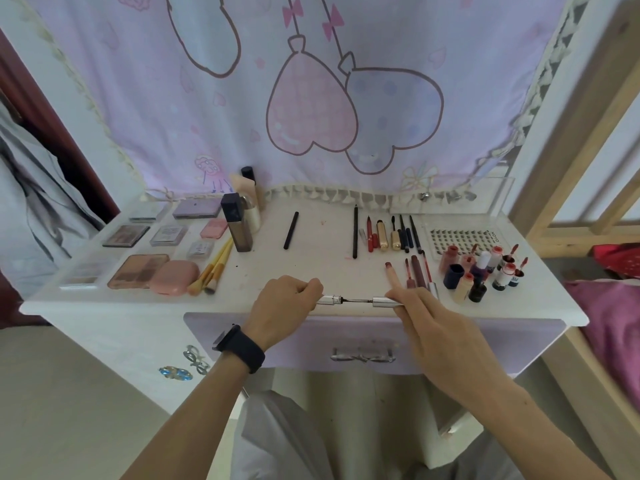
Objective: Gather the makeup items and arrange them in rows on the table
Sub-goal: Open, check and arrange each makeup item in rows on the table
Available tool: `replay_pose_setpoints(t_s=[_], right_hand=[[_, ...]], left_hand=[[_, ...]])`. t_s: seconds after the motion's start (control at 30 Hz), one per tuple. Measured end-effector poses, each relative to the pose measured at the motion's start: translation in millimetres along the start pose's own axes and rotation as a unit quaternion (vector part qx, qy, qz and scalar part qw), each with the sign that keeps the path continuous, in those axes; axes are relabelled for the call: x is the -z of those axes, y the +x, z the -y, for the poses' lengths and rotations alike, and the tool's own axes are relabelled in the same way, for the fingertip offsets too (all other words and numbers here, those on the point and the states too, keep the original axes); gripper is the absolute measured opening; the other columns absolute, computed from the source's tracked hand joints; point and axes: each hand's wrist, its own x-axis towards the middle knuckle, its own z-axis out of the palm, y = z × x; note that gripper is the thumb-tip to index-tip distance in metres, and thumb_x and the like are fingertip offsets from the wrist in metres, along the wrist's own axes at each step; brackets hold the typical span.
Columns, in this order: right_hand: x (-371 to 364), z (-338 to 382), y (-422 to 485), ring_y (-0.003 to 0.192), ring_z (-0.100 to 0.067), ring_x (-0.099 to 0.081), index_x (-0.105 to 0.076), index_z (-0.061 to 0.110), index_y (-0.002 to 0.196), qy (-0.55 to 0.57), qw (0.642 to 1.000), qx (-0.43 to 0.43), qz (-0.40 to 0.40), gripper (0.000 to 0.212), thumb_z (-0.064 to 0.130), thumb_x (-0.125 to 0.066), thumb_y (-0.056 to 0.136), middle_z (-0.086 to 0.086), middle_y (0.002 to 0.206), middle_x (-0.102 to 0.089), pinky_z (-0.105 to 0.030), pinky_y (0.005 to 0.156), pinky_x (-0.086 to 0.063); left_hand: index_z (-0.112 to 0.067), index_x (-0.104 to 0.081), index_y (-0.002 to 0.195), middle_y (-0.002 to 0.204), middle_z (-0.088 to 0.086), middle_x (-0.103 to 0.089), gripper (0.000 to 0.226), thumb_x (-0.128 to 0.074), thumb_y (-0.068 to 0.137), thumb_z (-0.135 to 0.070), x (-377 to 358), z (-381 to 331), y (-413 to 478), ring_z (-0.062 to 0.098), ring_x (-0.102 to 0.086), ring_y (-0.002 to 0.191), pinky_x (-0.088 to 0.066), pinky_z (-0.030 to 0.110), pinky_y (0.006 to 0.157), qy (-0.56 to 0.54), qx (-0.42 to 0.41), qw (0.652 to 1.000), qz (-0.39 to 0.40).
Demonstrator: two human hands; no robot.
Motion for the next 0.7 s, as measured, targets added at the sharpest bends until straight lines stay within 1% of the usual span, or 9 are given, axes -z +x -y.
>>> replay_pose_setpoints(t_s=[0.1,0.2,0.23,0.3,0.33,0.4,0.47,0.53,0.7], right_hand=[[2,-5,2,0.045,-0.017,-0.053,-0.052,0.015,0.122,0.009,0.999,0.003,-0.034,0.026,0.013,-0.055,0.095,-0.001,0.099,-0.062,-0.032,0.037,-0.050],[-2,-8,4,0.056,-0.020,-0.060,-0.055,0.018,0.124,0.071,0.996,-0.024,-0.046,0.023,0.021,-0.047,0.103,0.004,0.102,-0.062,-0.039,0.048,-0.055],[-3,-8,4,0.060,-0.018,-0.061,-0.055,0.021,0.124,0.091,0.994,-0.038,-0.044,0.023,0.026,-0.044,0.104,0.007,0.101,-0.062,-0.038,0.052,-0.055],[-7,-5,6,0.069,-0.011,-0.061,-0.054,0.030,0.125,0.139,0.987,-0.078,-0.035,0.028,0.038,-0.038,0.104,0.021,0.096,-0.059,-0.027,0.060,-0.053],[-9,-4,7,0.073,-0.007,-0.061,-0.054,0.033,0.124,0.165,0.981,-0.097,-0.030,0.030,0.043,-0.036,0.102,0.026,0.094,-0.058,-0.022,0.063,-0.051],[-13,-1,10,0.077,-0.004,-0.063,-0.055,0.039,0.120,0.204,0.971,-0.123,-0.027,0.029,0.048,-0.036,0.099,0.030,0.094,-0.059,-0.019,0.065,-0.050],[-17,3,15,0.071,-0.006,-0.066,-0.051,0.044,0.115,0.245,0.958,-0.148,-0.020,0.018,0.043,-0.043,0.099,0.027,0.097,-0.065,-0.024,0.064,-0.055],[-20,5,22,0.060,-0.009,-0.067,-0.051,0.045,0.110,0.298,0.938,-0.173,-0.019,0.018,0.030,-0.051,0.100,0.026,0.095,-0.069,-0.024,0.059,-0.057],[-26,10,45,0.057,-0.015,-0.068,-0.055,0.035,0.112,0.369,0.900,-0.231,-0.007,0.014,0.025,-0.054,0.102,0.030,0.101,-0.068,-0.022,0.056,-0.055]], left_hand=[[-0.020,-0.035,0.044,0.051,-0.001,-0.043,0.055,-0.049,0.096,-0.032,11,5,6,0.012,-0.028,0.045,-0.024,0.026,0.048,-0.016,0.032,0.999,-0.032],[-0.025,-0.042,0.039,0.045,-0.007,-0.045,0.061,-0.049,0.099,-0.033,16,9,8,0.013,-0.039,0.053,-0.026,0.024,0.049,-0.052,0.052,0.996,-0.053],[-0.025,-0.041,0.039,0.045,-0.009,-0.045,0.061,-0.048,0.099,-0.035,15,8,7,0.011,-0.036,0.051,-0.026,0.022,0.048,-0.069,0.055,0.995,-0.056],[-0.025,-0.041,0.048,0.046,-0.011,-0.043,0.054,-0.047,0.099,-0.039,12,7,7,0.008,-0.029,0.046,-0.026,0.018,0.045,-0.104,0.063,0.991,-0.062],[-0.023,-0.041,0.053,0.046,-0.012,-0.041,0.051,-0.047,0.099,-0.042,11,6,7,0.007,-0.028,0.044,-0.026,0.018,0.045,-0.124,0.072,0.988,-0.064],[-0.022,-0.041,0.055,0.048,-0.013,-0.037,0.051,-0.045,0.100,-0.047,9,3,9,0.006,-0.028,0.044,-0.026,0.022,0.048,-0.173,0.094,0.979,-0.059],[-0.026,-0.042,0.052,0.050,-0.013,-0.035,0.055,-0.042,0.101,-0.052,7,-3,12,0.007,-0.028,0.044,-0.025,0.022,0.047,-0.224,0.114,0.967,-0.047],[-0.026,-0.047,0.055,0.050,-0.012,-0.036,0.055,-0.039,0.102,-0.051,4,-9,15,0.007,-0.028,0.043,-0.026,0.020,0.042,-0.278,0.133,0.950,-0.039],[-0.018,-0.059,0.072,0.065,-0.002,-0.043,0.036,-0.041,0.101,-0.031,-3,-23,29,0.010,-0.031,0.045,-0.023,0.021,0.042,-0.441,0.138,0.887,-0.016]])
